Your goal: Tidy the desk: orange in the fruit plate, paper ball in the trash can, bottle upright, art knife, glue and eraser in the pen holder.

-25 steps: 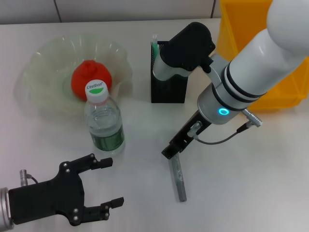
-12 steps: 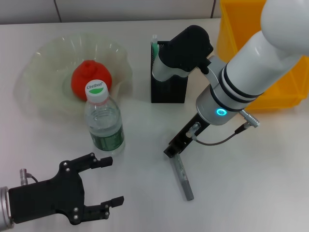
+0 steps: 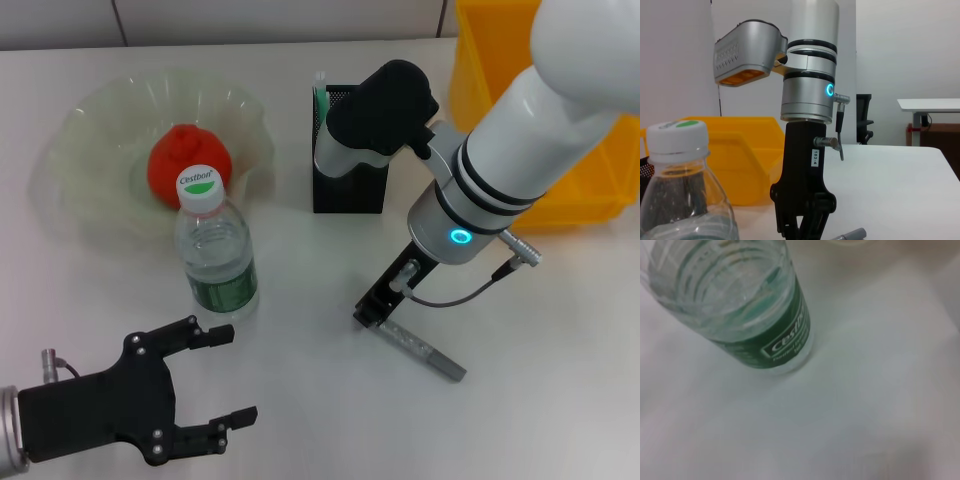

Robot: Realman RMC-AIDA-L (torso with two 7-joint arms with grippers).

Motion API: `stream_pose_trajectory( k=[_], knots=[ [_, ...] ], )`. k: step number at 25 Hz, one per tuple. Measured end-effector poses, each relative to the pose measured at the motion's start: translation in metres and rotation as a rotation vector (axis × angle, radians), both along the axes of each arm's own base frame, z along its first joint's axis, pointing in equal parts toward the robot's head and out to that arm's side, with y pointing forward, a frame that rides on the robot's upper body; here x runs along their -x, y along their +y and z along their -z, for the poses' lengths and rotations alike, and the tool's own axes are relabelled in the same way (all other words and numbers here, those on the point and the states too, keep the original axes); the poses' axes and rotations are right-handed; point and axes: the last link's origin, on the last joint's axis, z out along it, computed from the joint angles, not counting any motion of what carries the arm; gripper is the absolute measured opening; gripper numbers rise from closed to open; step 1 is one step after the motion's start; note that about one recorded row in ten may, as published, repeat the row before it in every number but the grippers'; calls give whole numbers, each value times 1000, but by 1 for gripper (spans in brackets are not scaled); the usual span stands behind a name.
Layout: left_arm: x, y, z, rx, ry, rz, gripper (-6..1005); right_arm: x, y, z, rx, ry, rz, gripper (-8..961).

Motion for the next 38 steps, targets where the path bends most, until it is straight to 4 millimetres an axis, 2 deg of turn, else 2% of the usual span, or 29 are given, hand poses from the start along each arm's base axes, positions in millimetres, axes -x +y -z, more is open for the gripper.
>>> stream_pose_trajectory(
  k=[5, 9, 11, 14, 17, 19, 21, 25, 28, 33, 38],
  knots=[
    [0, -1, -1, -2, -2, -1, 815, 5, -2, -5, 12, 7, -14, 137],
    [0, -1, 0, 0, -2, -1, 815, 8, -2, -16, 5, 39, -13, 133],
    [1, -1, -1, -1, -2, -2, 815, 14, 1, -33, -25, 104, -18, 132],
    [0, -1, 0, 2, -2, 0, 815, 21, 9, -73, -137, 252, -72, 129],
    [0, -1, 0, 2, -2, 0, 815, 26, 7, -110, -263, 402, -190, 127],
    [-1, -2, 0, 6, -5, 5, 815, 29, 3, -126, -342, 536, -288, 128],
    [-1, -2, 1, 8, -6, 5, 815, 27, -2, -135, -395, 667, -379, 128],
    [-1, -1, 2, 10, -5, 4, 815, 7, 1, -132, -497, 904, -511, 129],
    [-2, 0, 2, 10, -5, 4, 815, -15, 12, -118, -578, 995, -554, 128],
    [-2, -1, 3, 10, -6, 3, 815, -39, 37, -97, -665, 998, -558, 126],
    [-2, 0, 3, 10, -6, 3, 815, -44, 48, -71, -639, 957, -537, 123]
  ],
)
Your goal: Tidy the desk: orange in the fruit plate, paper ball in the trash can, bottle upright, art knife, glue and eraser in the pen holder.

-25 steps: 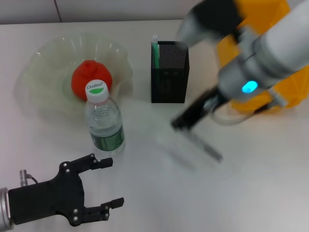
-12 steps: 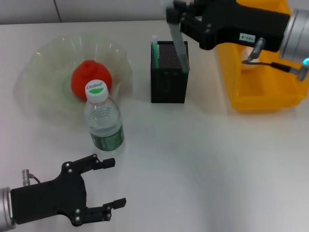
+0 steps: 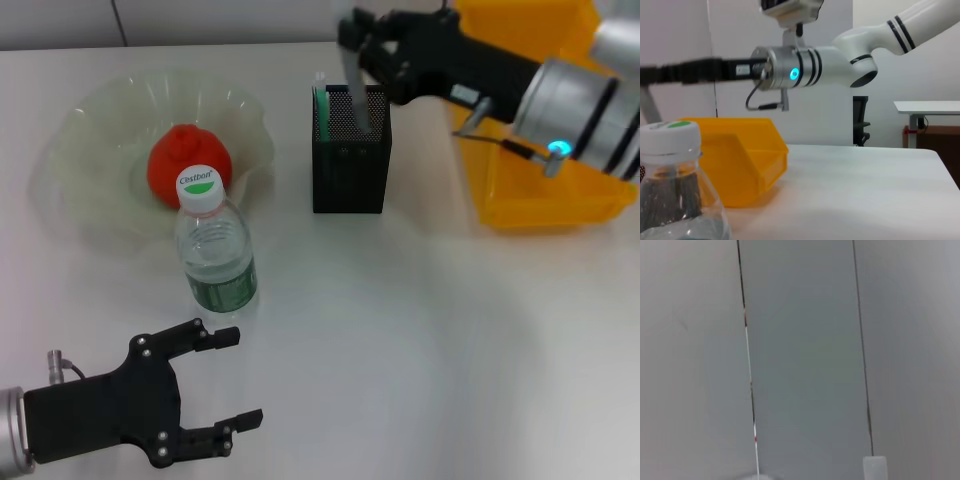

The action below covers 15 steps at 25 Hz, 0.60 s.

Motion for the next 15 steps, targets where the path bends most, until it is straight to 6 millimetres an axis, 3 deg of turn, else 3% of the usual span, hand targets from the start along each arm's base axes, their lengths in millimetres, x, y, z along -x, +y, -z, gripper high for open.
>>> stream_pose_trajectory(
  k=[6, 15],
  knots=[
    [0, 1, 0, 0, 1, 2, 815, 0, 7, 14, 12, -44, 18, 123],
    [0, 1, 0, 1, 2, 4, 815, -7, 4, 12, -3, -52, 27, 131]
  ],
)
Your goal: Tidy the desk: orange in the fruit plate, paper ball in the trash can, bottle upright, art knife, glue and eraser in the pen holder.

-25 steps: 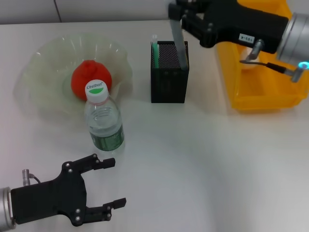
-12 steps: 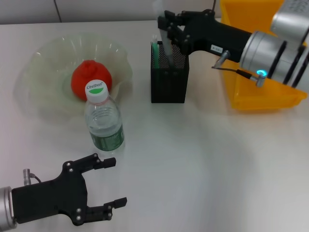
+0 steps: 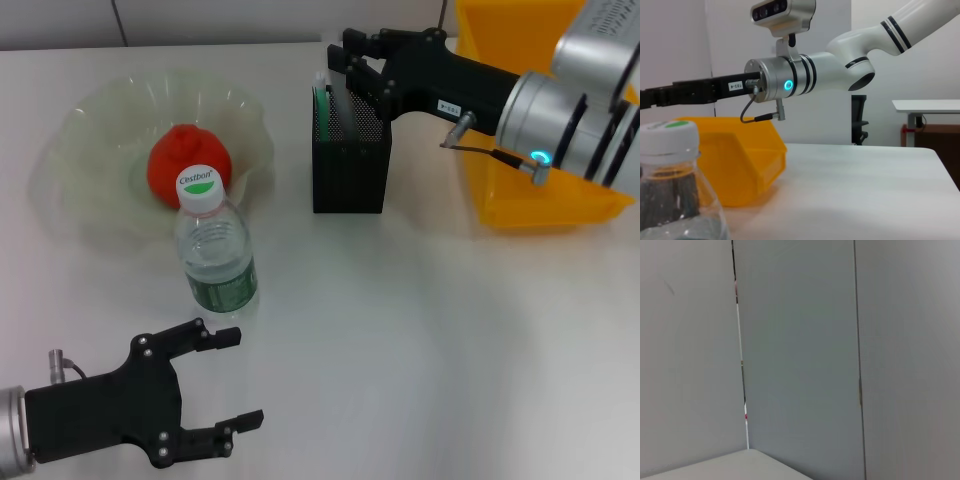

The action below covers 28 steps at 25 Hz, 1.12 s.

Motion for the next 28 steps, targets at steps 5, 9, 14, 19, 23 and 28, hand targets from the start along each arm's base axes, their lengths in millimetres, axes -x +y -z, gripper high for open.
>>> stream_pose_trajectory(
  k=[5, 9, 14, 19, 23, 28],
  knots=[
    [0, -1, 0, 9, 3, 6, 815, -10, -20, -16, -10, 58, -31, 214],
    [0, -1, 0, 9, 3, 9, 815, -16, -57, -37, 53, 152, -80, 398],
    [0, -2, -2, 13, 0, 11, 815, -37, -122, -52, 184, 93, -195, 562],
    [0, -2, -3, 16, -2, 12, 815, -69, -165, -59, 324, 0, -242, 758],
    [0, -3, -3, 17, -3, 7, 815, -87, -185, -50, 381, -29, -262, 815],
    [-1, -5, -4, 24, -14, 12, 815, -93, -189, -41, 373, -18, -265, 843]
  ],
)
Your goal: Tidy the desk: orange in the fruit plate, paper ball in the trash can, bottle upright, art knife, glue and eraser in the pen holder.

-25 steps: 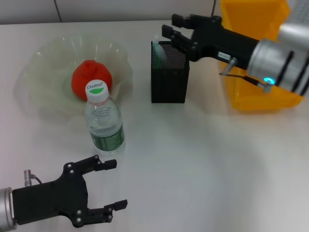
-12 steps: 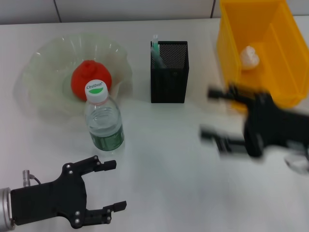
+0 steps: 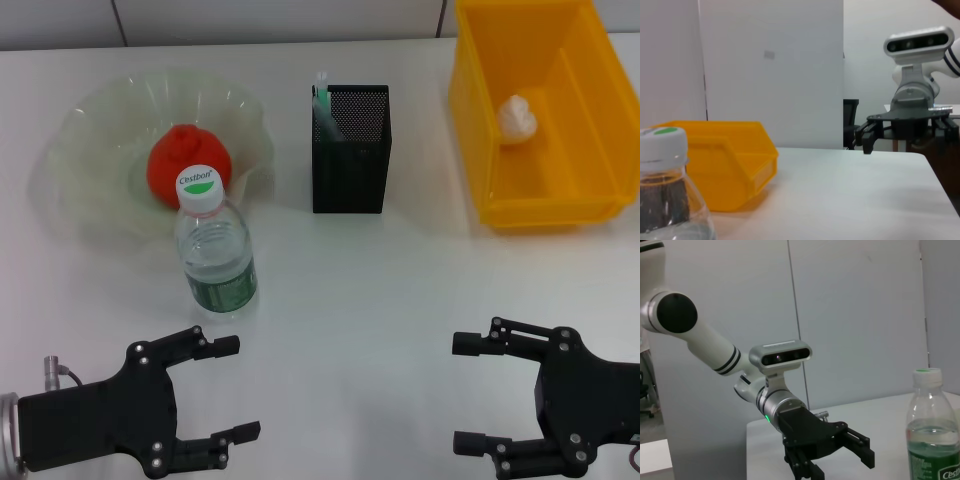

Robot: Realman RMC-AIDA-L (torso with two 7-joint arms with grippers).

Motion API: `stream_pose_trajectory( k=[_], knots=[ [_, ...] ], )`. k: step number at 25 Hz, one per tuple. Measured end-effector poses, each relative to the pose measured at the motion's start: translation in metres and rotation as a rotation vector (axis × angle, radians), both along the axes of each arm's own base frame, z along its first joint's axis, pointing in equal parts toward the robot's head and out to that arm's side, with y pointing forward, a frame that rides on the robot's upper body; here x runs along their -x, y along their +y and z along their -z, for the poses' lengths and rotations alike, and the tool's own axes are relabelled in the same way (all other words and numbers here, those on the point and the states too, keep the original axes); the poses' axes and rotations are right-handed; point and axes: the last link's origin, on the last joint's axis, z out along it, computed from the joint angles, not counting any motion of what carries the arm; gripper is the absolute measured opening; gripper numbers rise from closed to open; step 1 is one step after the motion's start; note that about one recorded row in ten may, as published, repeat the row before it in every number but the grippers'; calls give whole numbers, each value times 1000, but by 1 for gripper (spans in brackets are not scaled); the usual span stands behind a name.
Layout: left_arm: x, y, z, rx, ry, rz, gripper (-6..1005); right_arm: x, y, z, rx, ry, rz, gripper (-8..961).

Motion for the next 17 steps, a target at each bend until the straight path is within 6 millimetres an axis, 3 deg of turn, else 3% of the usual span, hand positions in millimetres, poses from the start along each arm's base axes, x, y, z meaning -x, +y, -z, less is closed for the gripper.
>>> stream_pose_trajectory(
  k=[17],
  knots=[
    [-1, -2, 0, -4, -15, 3, 815, -3, 8, 7, -26, -23, 28, 843]
  ],
)
